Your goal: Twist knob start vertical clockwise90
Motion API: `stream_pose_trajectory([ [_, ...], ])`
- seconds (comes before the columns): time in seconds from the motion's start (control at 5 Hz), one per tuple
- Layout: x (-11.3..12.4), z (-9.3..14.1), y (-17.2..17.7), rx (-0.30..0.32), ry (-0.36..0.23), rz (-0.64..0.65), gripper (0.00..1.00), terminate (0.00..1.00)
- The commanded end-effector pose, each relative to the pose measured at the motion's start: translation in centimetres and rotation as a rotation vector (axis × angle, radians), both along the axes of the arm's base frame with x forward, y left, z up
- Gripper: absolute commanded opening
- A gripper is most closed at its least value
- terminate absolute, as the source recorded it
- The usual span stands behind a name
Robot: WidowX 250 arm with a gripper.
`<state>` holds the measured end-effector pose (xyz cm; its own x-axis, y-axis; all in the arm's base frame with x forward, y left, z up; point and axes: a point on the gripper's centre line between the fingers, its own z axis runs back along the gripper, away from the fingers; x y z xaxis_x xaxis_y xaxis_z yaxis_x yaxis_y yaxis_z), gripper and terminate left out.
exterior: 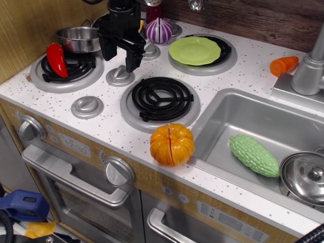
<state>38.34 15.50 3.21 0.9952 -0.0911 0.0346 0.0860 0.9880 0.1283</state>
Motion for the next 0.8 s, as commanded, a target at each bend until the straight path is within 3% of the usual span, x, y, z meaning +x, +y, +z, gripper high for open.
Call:
stream_pose_trajectory([
  [0.0,0.0,0.0,0.0,0.0,0.0,0.0,1.0,0.0],
  [0.4,0.28,-0.07,0.5,-0.005,-0.014,-0.036,1.0,0.0],
  [0.6,0.01,0.31,0.75,0.022,-0.021,-0.036,1.0,0.0],
])
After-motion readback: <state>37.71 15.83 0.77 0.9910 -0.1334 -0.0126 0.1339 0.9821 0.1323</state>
